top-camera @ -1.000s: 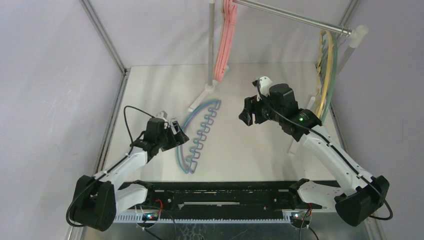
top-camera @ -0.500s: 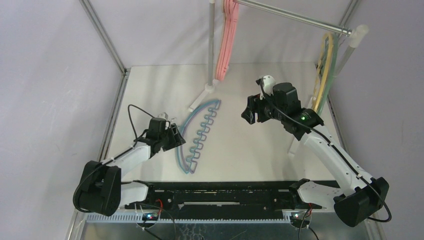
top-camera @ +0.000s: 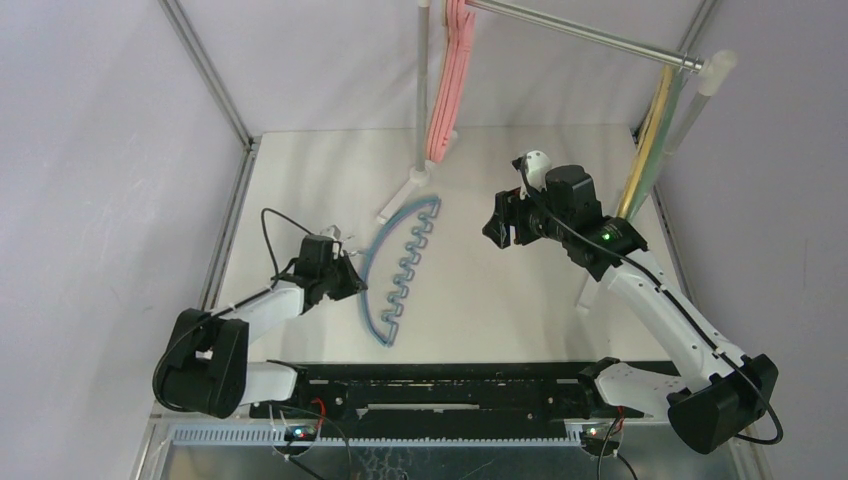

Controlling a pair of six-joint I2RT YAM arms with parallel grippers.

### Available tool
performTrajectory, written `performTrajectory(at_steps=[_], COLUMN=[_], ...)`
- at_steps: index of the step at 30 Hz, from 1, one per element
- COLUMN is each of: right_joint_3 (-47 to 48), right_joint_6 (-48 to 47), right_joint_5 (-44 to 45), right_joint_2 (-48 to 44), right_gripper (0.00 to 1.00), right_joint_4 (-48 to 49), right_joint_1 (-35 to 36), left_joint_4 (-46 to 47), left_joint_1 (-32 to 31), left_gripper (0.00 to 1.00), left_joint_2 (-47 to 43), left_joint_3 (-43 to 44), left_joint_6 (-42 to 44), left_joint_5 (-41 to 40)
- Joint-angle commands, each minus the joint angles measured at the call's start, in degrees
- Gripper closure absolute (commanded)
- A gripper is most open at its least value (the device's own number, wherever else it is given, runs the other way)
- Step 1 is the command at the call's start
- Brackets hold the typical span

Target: Organize the hangers

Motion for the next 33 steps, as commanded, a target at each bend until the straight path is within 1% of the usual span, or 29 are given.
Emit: performTrajectory(at_steps=[1, 2, 5, 8, 9, 14, 17, 21, 25, 28, 33], right_joint_3=[0.38, 0.34, 0.37, 0.31, 0.34, 0.35, 0.32, 0.33, 0.36, 0.64, 5.13], right_joint_6=[0.28, 0.16, -0.34, -0.04, 0.24, 1.75, 2.81, 5.12, 7.33, 9.42, 9.88], right_joint_5=[-0.6, -0.67, -1.09, -2.23, -3.15, -4.07, -5.21, -7.63, -7.95, -8.4, -6.44], right_joint_2=[-1.04, -1.05, -0.92, -0.57, 0.09, 2.35, 3.93, 6.09, 7.2, 7.69, 11.36], right_gripper=[0.3, 0.3, 0.31, 0.31, 0.32, 0.33, 0.33, 0.33, 0.33, 0.32, 0.32], right_joint_4=[0.64, 0.38, -0.42, -0.73, -0.66, -0.03, 1.34, 3.95, 6.45, 8.57, 6.81], right_joint_1=[0.19, 0.47, 1.94, 3.67, 5.67, 10.79, 14.49, 18.79, 22.39, 24.82, 29.71], left_joint_4=[4.91, 5.07, 4.16, 0.8, -1.92, -4.9, -4.65, -3.86, -4.04, -6.22, -7.85], left_joint_1=[0.13, 0.14, 0.15, 0.1, 0.05, -0.69, -1.13, -3.03, -5.47, -7.94, -10.68], left_gripper=[0.98, 1.0, 1.0, 1.0, 1.0, 1.0, 1.0, 1.0, 1.0, 1.0, 1.0], left_joint_2=[0.88, 0.67, -1.55, -5.34, -8.74, -14.75, -16.18, -16.1, -16.56, -17.2, -18.05], left_joint_3=[-0.66, -0.62, 0.39, 2.66, 4.69, 7.9, 8.37, 9.08, 9.23, 9.48, 10.58], left_joint_6=[0.59, 0.25, -0.19, -0.65, -1.74, -3.49, -5.33, -5.64, -5.3, -3.98, -4.18], left_joint_5=[4.01, 3.79, 3.74, 3.26, 3.45, 3.59, 3.99, 3.2, 1.32, -1.5, -4.7])
